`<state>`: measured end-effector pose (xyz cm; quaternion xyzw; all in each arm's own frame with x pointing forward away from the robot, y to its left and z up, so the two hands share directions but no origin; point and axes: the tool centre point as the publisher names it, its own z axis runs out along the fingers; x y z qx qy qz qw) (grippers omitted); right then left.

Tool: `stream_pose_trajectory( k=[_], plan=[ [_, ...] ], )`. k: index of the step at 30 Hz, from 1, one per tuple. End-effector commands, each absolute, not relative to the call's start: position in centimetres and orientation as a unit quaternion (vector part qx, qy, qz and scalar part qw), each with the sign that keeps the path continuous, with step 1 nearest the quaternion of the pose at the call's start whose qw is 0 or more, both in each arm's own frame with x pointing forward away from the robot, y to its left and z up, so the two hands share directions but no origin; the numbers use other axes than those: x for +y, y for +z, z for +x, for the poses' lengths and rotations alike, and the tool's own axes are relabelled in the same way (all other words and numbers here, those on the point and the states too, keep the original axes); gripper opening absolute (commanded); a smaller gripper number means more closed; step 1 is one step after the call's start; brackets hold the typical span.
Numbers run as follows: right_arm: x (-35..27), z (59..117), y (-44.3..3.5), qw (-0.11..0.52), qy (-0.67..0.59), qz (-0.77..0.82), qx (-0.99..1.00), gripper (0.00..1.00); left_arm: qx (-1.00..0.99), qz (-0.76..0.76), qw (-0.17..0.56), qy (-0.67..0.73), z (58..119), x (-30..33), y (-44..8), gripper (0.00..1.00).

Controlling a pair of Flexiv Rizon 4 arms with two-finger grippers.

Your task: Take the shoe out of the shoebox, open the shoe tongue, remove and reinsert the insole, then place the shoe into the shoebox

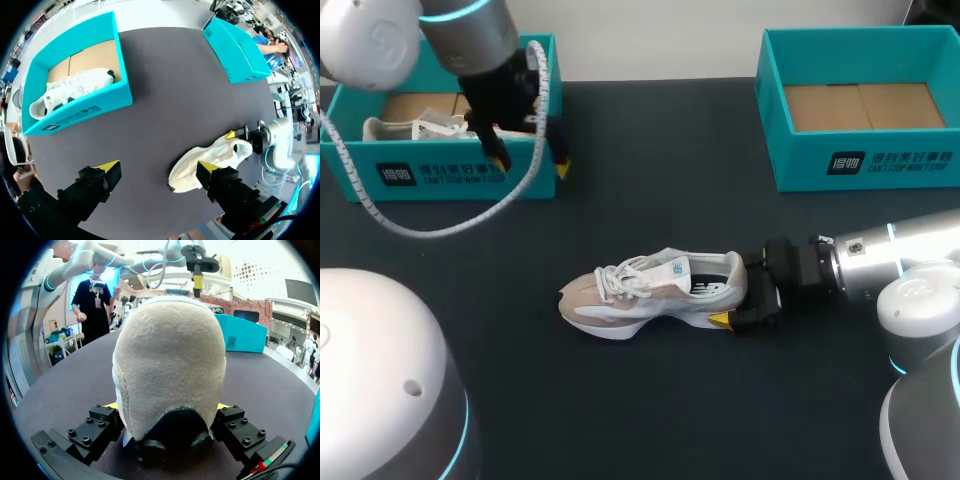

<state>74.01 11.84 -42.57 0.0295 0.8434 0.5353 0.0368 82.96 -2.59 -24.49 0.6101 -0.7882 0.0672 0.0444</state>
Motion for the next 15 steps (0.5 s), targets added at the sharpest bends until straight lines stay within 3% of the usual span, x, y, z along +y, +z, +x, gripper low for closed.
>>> stream_pose_trajectory(
  k=[1,15],
  plan=[
    [12.1,73.8,-43.1,0.037,0.535,0.030,0.844,0.00,-0.787,0.614,0.028,0.055,81.5,-4.9,-25.3,1.00],
    [12.1,73.8,-43.1,0.037,0.535,0.030,0.844,0.00,-0.779,0.626,0.037,0.024,76.8,-11.7,-26.8,1.00]
  ],
)
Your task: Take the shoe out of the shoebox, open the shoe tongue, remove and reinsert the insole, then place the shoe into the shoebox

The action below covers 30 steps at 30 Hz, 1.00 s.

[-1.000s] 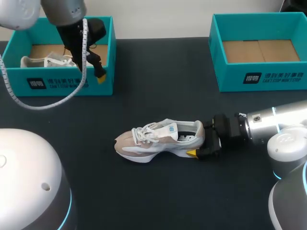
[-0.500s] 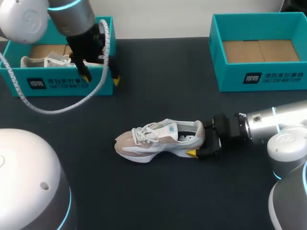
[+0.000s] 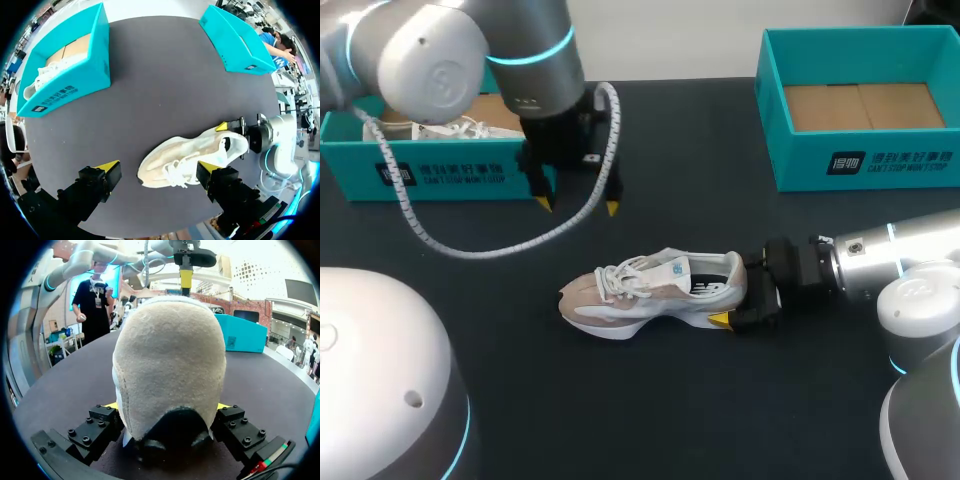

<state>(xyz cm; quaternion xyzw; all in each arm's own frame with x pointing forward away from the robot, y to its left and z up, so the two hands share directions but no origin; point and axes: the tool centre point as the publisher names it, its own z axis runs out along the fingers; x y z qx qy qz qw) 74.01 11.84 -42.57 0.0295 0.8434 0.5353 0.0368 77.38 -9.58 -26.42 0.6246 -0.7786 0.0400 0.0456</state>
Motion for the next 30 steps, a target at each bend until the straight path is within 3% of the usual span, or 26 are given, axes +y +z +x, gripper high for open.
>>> stream_pose_trajectory(
  k=[1,30],
  plan=[
    [12.1,73.8,-43.1,0.037,0.535,0.030,0.844,0.00,-0.780,0.625,0.038,0.021,76.5,-12.2,-26.8,1.00],
    [12.1,73.8,-43.1,0.037,0.535,0.030,0.844,0.00,-0.753,0.656,0.024,-0.036,72.0,-20.7,-32.0,1.00]
  ],
)
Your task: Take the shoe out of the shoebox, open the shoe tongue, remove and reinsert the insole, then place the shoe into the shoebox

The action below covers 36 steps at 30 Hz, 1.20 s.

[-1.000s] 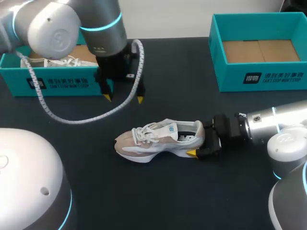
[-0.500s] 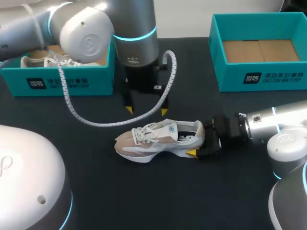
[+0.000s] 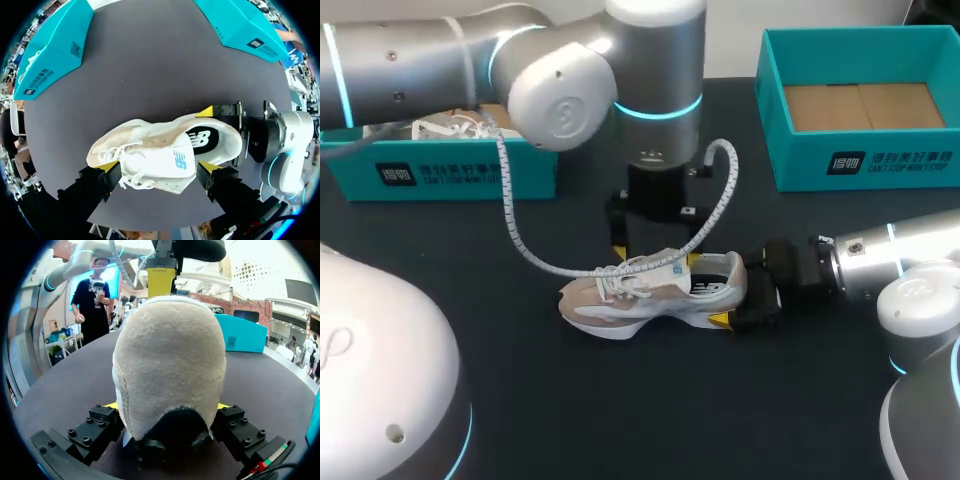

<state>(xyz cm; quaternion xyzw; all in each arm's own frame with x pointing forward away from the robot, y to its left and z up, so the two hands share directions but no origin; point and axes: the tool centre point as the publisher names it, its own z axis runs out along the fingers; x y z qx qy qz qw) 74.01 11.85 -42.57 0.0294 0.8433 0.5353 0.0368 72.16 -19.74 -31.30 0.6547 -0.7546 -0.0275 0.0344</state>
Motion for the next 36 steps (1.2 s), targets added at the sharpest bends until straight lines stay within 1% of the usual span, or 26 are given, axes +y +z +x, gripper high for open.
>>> stream_pose_trajectory(
  k=[1,5,15,28,36],
  plan=[
    [12.1,73.8,-43.1,0.037,0.535,0.030,0.844,0.00,-0.752,0.658,0.024,-0.039,72.0,-20.7,-32.2,1.00],
    [12.1,73.8,-43.1,0.037,0.535,0.030,0.844,0.00,-0.744,0.667,0.013,-0.049,72.2,-20.8,-32.7,1.00],
    [12.1,73.8,-43.1,0.037,0.535,0.030,0.844,0.00,-0.719,0.689,-0.045,-0.074,72.7,-21.1,-34.2,1.00],
    [12.1,73.8,-43.1,0.037,0.535,0.030,0.844,0.00,-0.718,0.691,-0.046,-0.074,72.8,-22.4,-34.2,1.00],
    [12.1,73.8,-43.1,0.037,0.535,0.030,0.844,0.00,-0.716,0.689,-0.072,-0.087,72.5,-23.1,-35.3,1.00]
  ],
)
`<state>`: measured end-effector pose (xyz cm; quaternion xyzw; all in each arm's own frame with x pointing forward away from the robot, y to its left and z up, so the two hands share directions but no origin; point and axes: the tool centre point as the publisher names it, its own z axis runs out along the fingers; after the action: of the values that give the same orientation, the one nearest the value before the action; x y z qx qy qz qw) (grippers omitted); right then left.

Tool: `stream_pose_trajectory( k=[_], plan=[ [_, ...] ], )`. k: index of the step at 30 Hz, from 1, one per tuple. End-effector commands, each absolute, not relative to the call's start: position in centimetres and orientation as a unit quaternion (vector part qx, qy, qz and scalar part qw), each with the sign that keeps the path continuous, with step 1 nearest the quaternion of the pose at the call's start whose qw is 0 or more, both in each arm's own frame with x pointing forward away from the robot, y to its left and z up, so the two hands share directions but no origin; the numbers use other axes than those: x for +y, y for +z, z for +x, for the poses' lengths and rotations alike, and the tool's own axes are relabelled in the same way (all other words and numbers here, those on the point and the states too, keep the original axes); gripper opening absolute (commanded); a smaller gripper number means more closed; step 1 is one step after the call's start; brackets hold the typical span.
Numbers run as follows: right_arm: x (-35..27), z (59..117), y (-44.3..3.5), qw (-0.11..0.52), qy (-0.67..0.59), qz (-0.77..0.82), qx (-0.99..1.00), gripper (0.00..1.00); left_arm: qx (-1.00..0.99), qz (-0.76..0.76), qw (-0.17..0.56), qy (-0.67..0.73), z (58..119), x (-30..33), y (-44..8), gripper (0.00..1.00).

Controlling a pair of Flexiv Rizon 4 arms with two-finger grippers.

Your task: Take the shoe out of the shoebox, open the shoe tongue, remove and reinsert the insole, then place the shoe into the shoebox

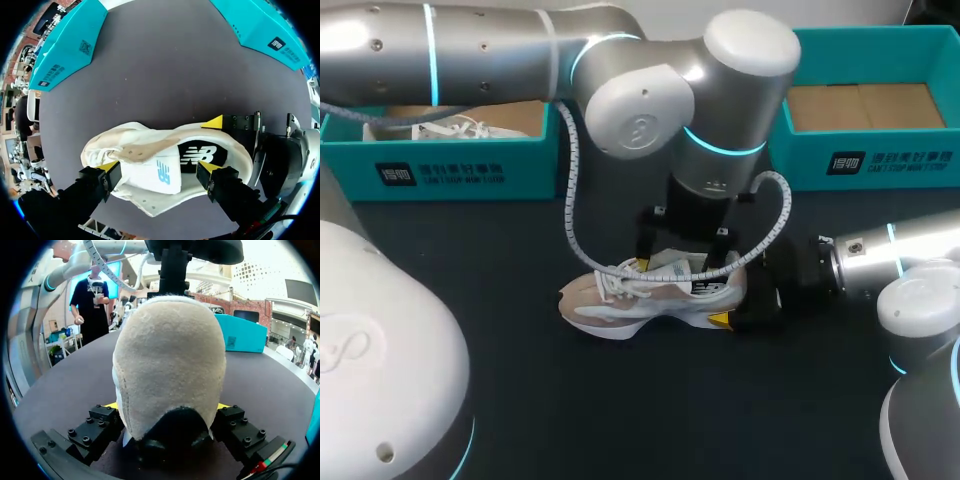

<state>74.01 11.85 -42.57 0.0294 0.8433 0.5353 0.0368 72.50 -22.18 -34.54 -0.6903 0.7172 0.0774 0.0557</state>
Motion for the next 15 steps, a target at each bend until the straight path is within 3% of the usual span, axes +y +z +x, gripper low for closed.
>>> stream_pose_trajectory(
  k=[1,15],
  plan=[
    [12.1,73.8,-43.1,0.037,0.535,0.030,0.844,0.00,0.716,-0.688,0.073,0.089,72.5,-23.0,-35.5,1.00],
    [12.1,73.8,-43.1,0.037,0.535,0.030,0.844,0.00,0.709,-0.691,0.103,0.096,72.3,-19.3,-35.9,1.00]
  ],
)
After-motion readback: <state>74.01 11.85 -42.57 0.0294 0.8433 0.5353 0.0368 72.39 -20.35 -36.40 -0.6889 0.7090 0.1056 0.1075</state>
